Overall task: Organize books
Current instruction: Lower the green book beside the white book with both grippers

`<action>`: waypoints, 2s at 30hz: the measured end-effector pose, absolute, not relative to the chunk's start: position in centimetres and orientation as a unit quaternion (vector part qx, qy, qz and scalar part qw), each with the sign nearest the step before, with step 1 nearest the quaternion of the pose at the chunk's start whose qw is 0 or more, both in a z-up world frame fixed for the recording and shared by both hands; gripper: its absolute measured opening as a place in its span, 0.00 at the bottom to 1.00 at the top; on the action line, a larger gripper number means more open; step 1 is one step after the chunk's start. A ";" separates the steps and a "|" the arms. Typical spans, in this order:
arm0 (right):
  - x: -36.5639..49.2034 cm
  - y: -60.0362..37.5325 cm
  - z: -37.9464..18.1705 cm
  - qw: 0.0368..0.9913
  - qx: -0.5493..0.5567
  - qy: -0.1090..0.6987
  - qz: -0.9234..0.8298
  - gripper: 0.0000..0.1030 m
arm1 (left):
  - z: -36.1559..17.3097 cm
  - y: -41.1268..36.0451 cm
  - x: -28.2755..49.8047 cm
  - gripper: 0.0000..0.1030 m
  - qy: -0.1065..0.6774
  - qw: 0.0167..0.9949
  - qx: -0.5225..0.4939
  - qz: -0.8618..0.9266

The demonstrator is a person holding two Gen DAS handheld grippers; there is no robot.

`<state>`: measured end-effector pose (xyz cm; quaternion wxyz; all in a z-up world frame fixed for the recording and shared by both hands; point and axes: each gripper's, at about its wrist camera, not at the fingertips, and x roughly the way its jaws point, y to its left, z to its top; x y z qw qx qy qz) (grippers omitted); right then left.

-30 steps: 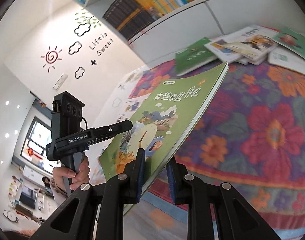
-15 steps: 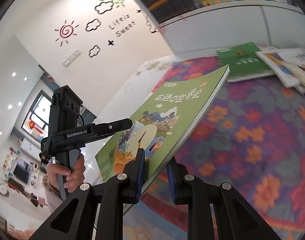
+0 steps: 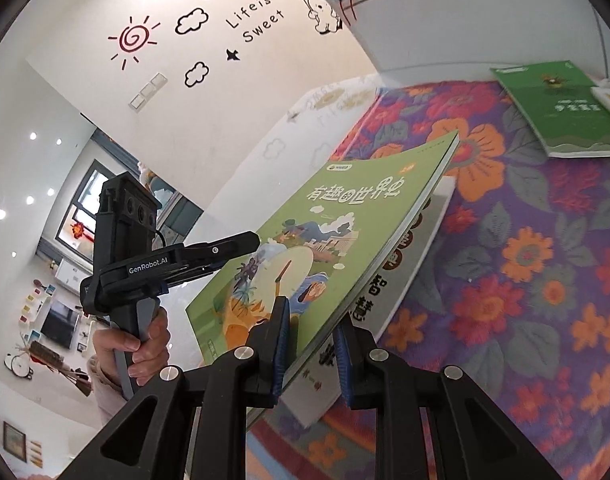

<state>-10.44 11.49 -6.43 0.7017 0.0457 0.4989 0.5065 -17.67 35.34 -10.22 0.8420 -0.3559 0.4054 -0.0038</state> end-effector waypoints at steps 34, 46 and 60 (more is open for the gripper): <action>-9.4 12.6 -9.6 0.673 0.045 0.543 0.500 0.23 | -10.6 34.6 -16.7 0.29 0.410 0.869 -0.271 0.058; -10.1 12.5 -8.9 0.696 0.030 0.553 0.457 0.27 | -10.7 35.2 -17.2 0.30 0.400 0.871 -0.272 0.090; -9.7 12.1 -8.0 0.722 -0.015 0.544 0.427 0.30 | -10.9 35.7 -17.4 0.31 0.396 0.871 -0.272 0.107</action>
